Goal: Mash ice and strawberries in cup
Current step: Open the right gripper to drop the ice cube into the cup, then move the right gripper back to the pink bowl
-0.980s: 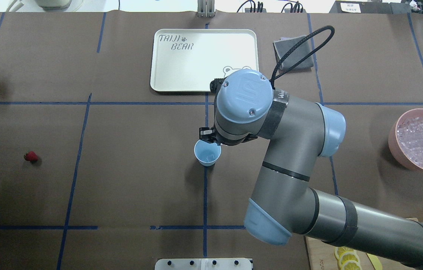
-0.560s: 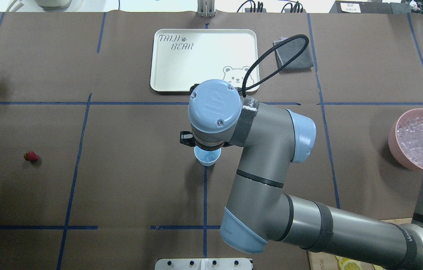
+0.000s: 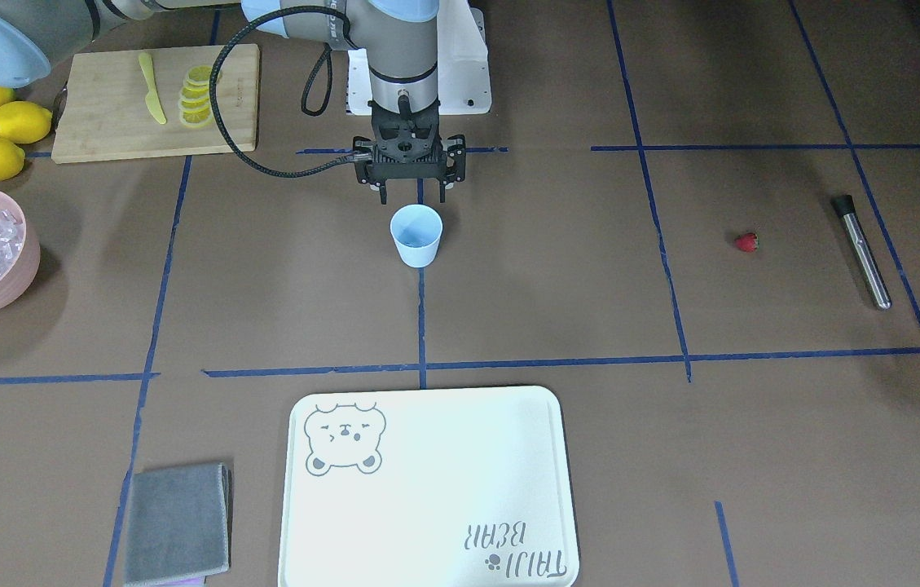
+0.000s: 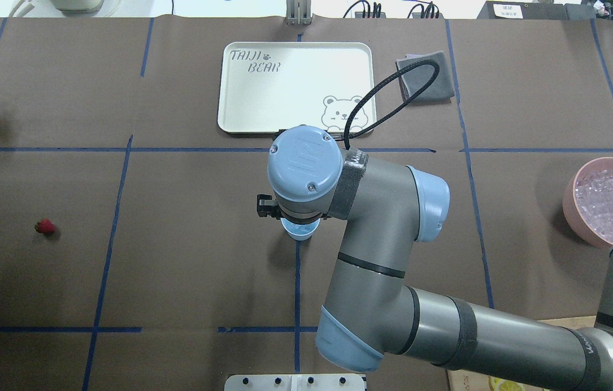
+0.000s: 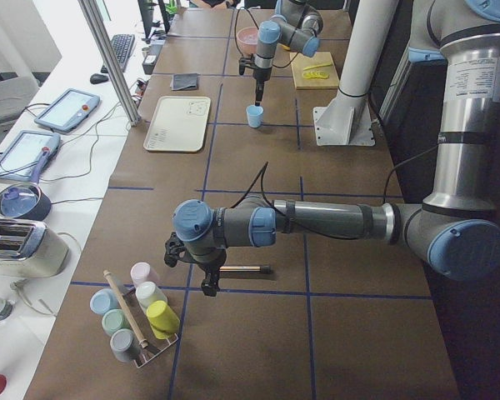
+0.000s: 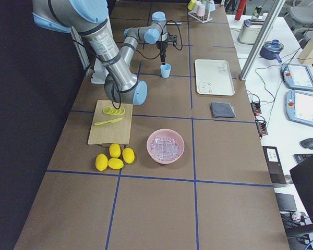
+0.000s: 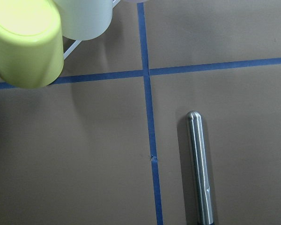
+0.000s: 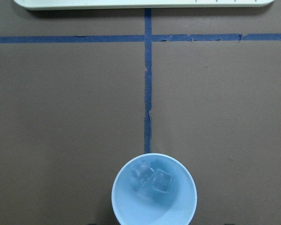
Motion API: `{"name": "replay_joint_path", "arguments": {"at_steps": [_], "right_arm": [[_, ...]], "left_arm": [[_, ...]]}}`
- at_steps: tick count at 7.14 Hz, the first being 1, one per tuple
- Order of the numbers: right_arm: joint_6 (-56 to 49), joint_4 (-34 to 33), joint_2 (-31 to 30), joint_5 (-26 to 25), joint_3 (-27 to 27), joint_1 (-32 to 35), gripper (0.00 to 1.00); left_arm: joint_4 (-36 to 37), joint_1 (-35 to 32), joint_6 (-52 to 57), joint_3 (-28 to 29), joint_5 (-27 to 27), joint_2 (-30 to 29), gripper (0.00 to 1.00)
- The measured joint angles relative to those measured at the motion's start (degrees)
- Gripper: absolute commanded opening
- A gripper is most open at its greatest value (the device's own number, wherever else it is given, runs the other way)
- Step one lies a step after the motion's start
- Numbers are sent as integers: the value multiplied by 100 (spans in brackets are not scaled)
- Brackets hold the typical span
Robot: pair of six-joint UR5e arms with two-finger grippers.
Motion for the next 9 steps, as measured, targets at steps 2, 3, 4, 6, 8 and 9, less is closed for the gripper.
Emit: {"name": "replay_joint_path", "arguments": {"at_steps": [2, 3, 4, 6, 8, 9], "right_arm": [[-106, -6, -74, 89, 52, 179, 99], [-310, -4, -306, 208, 185, 379, 99], [-743, 5, -717, 295, 477, 609, 99], [-2069, 21, -1776, 884, 1177, 1432, 99], [-3464, 25, -2659, 1761, 1564, 2493, 99], [-4160, 45, -3150, 1999, 1712, 2946, 99]], "left_arm": [[-2, 12, 3, 13, -1, 0, 100], [-2, 43, 3, 16, -1, 0, 100], [-2, 94, 3, 21, 1, 0, 100], [-2, 150, 3, 24, 7, 0, 100], [-2, 157, 0, 17, 8, 0, 100], [-4, 158, 1, 7, 8, 0, 100]]}}
